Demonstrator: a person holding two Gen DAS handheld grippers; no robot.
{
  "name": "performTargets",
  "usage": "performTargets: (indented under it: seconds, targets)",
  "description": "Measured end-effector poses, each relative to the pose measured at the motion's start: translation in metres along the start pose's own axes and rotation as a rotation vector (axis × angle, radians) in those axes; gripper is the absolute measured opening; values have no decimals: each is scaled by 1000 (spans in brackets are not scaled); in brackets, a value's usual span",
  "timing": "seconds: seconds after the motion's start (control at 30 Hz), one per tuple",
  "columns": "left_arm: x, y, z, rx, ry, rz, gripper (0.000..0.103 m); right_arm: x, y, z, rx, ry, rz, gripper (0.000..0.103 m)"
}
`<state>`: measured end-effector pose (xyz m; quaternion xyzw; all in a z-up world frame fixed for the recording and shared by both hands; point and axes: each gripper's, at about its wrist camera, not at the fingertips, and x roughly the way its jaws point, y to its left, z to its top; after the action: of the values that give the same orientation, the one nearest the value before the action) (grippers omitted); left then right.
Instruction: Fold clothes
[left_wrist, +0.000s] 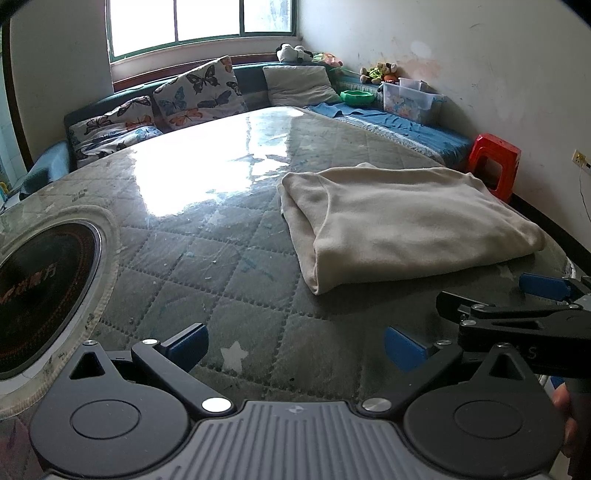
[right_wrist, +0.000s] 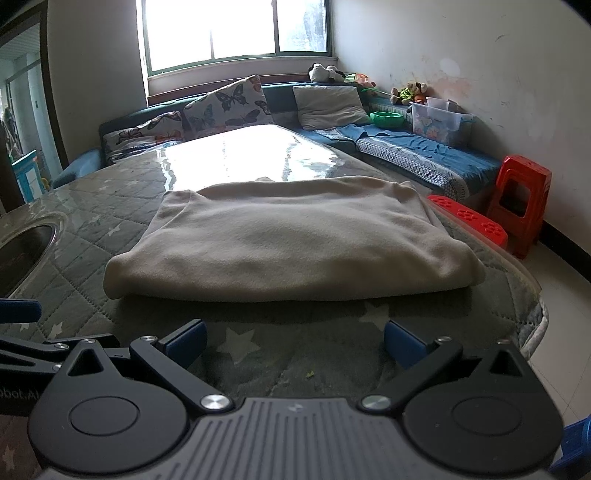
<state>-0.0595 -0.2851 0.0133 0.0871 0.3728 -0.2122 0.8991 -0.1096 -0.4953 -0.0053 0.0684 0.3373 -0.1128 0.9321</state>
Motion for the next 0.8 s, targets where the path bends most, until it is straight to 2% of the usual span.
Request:
performTargets:
  seconds: [0.8]
  targets:
    - [0,0,1,-2,1,-4,103,3,1,2,-5,4,-6,103]
